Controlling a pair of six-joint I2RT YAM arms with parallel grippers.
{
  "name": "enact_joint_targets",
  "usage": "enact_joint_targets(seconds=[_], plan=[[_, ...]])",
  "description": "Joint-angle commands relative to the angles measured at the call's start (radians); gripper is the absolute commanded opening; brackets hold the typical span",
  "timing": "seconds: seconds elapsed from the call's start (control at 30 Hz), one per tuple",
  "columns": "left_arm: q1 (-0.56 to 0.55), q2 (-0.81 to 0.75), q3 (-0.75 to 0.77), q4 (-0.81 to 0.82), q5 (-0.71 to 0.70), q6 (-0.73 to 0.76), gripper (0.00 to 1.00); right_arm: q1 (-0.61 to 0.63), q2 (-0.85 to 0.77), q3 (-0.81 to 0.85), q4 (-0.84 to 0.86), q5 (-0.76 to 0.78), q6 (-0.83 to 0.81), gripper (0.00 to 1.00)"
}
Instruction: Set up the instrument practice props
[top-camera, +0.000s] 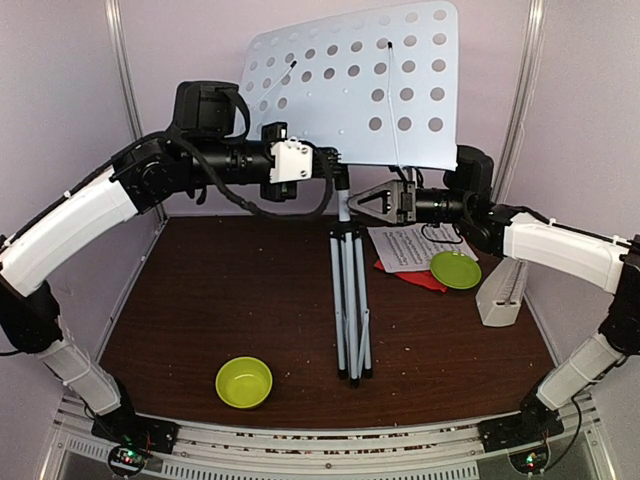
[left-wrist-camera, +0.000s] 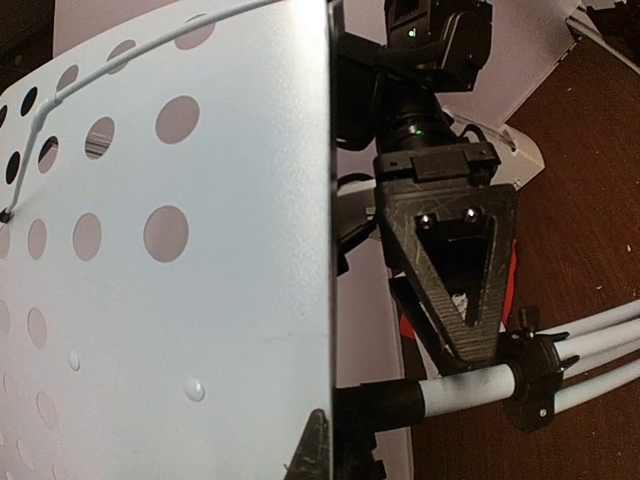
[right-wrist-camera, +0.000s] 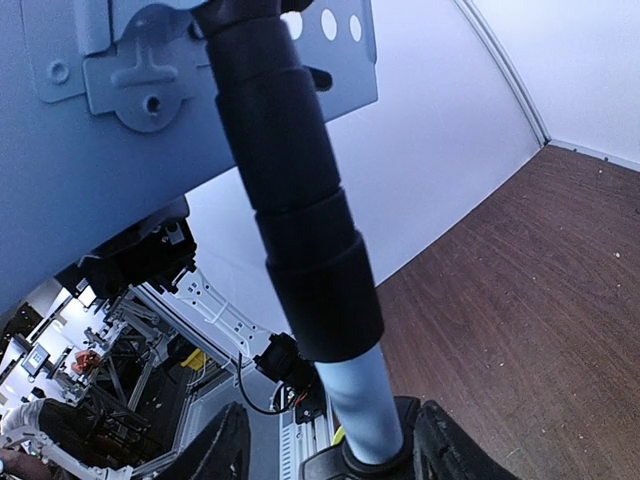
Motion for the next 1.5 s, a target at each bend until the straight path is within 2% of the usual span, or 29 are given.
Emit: enact_joint_targets(seconds=[0.0, 0.3, 0.53, 0.67, 1.0, 1.2, 1.33, 1.47], plan=[[-0.006, -0.13, 0.047, 0.411, 0.063, -0.021, 0.0, 0.004, 0.0, 0.017, 0.037, 0.043, -0.045, 0.55], [-0.031, -0.152, 0.027, 0.415, 0.076, -0.021, 0.0, 0.037, 0.063, 0.074, 0.194, -0.008, 0.075, 0.49], [-0.041, -0.153, 0.015, 0.414, 0.071, -0.006, 0.0, 0.086, 0.081, 0.106, 0.197, -0.026, 0.088, 0.49], [-0.043, -0.151, 0.006, 0.417, 0.065, 0.002, 0.0, 0.101, 0.082, 0.105, 0.196, -0.025, 0.086, 0.39], [-0.044, -0.142, 0.003, 0.423, 0.056, 0.027, 0.0, 0.103, 0.083, 0.114, 0.185, -0.015, 0.078, 0.02], [-0.047, -0.143, -0.011, 0.415, 0.019, 0.066, 0.0, 0.101, 0.081, 0.168, 0.17, 0.012, 0.064, 0.0], [-0.047, -0.149, -0.033, 0.431, -0.05, 0.093, 0.1, 0.101, 0.081, 0.225, 0.189, 0.034, 0.077, 0.0], [-0.047, -0.168, -0.07, 0.445, -0.115, 0.103, 0.32, 0.101, 0.082, 0.285, 0.212, 0.072, 0.088, 0.0]])
